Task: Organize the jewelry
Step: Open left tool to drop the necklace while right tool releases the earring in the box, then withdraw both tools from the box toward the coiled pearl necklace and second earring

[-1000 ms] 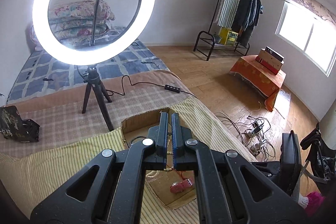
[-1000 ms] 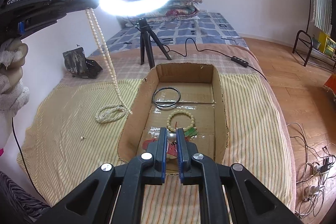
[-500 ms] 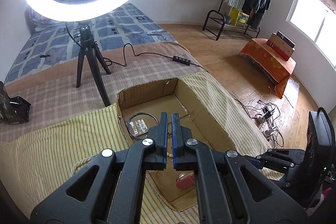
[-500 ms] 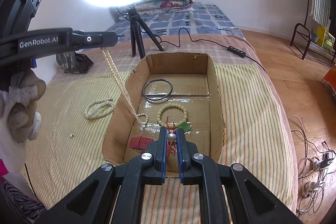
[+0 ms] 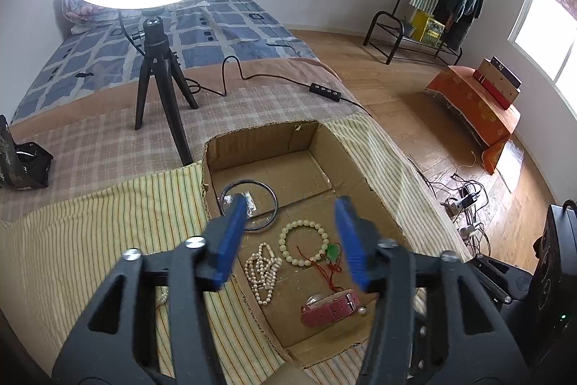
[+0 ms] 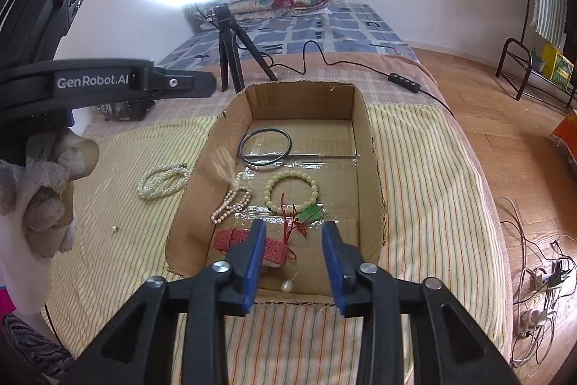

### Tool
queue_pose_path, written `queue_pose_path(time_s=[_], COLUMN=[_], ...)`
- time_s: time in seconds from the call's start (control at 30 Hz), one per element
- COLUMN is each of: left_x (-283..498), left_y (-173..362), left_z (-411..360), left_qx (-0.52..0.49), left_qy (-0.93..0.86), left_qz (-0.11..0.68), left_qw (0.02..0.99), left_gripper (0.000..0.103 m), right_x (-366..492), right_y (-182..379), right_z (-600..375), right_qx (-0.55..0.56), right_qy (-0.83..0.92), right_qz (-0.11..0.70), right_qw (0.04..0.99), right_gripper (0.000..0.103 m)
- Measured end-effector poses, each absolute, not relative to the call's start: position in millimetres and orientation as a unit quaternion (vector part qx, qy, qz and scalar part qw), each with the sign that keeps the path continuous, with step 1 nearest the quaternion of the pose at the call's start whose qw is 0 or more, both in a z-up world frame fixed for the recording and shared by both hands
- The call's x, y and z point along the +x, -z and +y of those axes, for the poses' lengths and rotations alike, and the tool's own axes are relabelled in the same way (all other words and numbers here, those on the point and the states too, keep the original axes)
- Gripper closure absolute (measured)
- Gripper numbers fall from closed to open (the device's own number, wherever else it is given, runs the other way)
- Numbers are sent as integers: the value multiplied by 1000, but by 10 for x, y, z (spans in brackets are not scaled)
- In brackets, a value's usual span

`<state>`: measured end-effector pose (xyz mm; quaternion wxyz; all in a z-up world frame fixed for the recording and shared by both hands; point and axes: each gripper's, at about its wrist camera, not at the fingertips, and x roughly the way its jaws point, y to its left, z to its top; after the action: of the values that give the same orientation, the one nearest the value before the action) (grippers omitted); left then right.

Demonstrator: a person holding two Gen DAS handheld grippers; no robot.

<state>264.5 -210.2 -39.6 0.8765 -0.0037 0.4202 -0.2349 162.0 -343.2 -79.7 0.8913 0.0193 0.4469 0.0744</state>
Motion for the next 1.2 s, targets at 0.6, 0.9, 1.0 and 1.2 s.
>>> queue_pose_path(time_s=[0.6,0.9,1.0,1.2], left_x=[2439,2304,2260,2168], left_y=[202,5,-46,-137], left_z=[-2037,-1736,-1565,-1040], left_qx=[21,20,15,18], left_qy=[202,194,193,175], left_qz=[385,368,366,353], left_qw=[900,909,910,919], left_gripper=[20,20,20,20], right_x=[1531,1440,1415,1401], right_y=[659,573,534,446], right_z=[-3398,-3299,-3265,-3237], right_qx=[18,11,8,23], right_qy=[-51,-52,-51,-62], right_qz=[419,406,399,390], right_qw=[906,912,915,918], right_gripper=[2,0,0,0])
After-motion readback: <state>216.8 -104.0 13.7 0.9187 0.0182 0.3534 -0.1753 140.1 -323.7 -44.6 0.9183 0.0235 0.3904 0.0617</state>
